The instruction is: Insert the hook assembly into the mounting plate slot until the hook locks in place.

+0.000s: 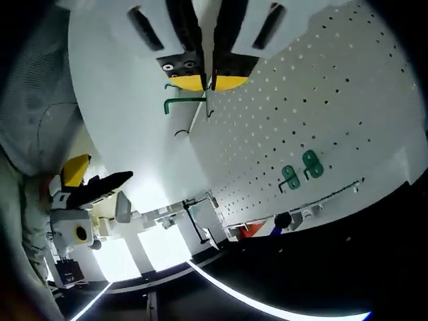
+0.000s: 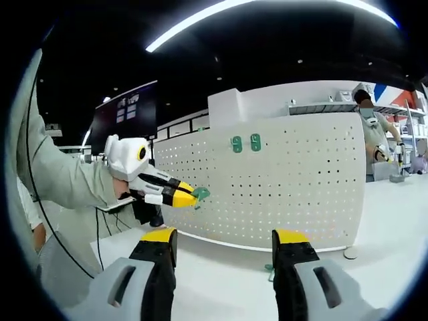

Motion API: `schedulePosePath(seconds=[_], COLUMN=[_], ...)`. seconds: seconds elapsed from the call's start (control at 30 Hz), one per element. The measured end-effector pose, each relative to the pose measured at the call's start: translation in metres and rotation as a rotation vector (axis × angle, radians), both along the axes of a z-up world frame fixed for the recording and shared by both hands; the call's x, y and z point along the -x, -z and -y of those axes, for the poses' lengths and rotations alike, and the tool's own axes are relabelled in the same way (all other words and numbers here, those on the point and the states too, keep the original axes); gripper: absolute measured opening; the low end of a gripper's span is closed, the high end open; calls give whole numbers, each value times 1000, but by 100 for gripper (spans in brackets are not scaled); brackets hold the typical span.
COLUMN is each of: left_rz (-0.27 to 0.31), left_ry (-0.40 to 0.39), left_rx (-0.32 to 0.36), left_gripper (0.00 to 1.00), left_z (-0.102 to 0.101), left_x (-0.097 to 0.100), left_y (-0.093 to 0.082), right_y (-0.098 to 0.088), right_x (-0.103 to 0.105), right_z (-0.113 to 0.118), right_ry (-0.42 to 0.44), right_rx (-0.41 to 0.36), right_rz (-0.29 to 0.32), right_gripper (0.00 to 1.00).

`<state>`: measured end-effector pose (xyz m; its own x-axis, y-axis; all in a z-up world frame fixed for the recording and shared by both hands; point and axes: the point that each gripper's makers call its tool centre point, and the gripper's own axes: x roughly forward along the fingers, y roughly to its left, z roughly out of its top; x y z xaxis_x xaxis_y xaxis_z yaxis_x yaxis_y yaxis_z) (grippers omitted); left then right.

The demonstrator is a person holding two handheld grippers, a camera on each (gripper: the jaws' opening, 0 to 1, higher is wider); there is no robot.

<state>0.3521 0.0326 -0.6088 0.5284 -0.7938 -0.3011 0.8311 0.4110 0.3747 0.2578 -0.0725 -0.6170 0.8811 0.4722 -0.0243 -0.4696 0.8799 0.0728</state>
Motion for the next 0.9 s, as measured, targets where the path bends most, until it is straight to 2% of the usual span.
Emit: schedulePosePath(seconds=[0.1,0.23,0.3,0.43,0.53,0.63,0.67,0.7,0.9], left_rz=[4,-80,-79,-76,-106,-110,-122,-157,-176], left_ry=[-28,-78,-99,-112,-153,-180,-188,-198,-237], left_rx=[32,196,251,294,369,407,424,451,477], left_gripper=[4,4,4,4,4,4,4,4,4], left_z=[-4,-6,-6,-4,-5,-7,-8,-8,-15], left_x=[2,8,11,19,23,26,27,29,33], left_y=[-5,-16,-23,-27,-30,-29,-28,-25,-16], right_y=[1,2,3,3,4,4,5,5,4], right_x=[0,1,1,1,1,2,1,2,2], right_z=[-2,-3,-4,-7,-8,-8,-8,-8,-9], right_ry=[-8,-15,-21,-33,-37,-39,-39,-39,-43], right_rx=[3,6,8,17,19,21,23,23,26], right_rz=[-2,-6,-10,-12,-16,-16,-17,-17,-14], right_gripper=[55,55,55,54,54,54,54,54,54])
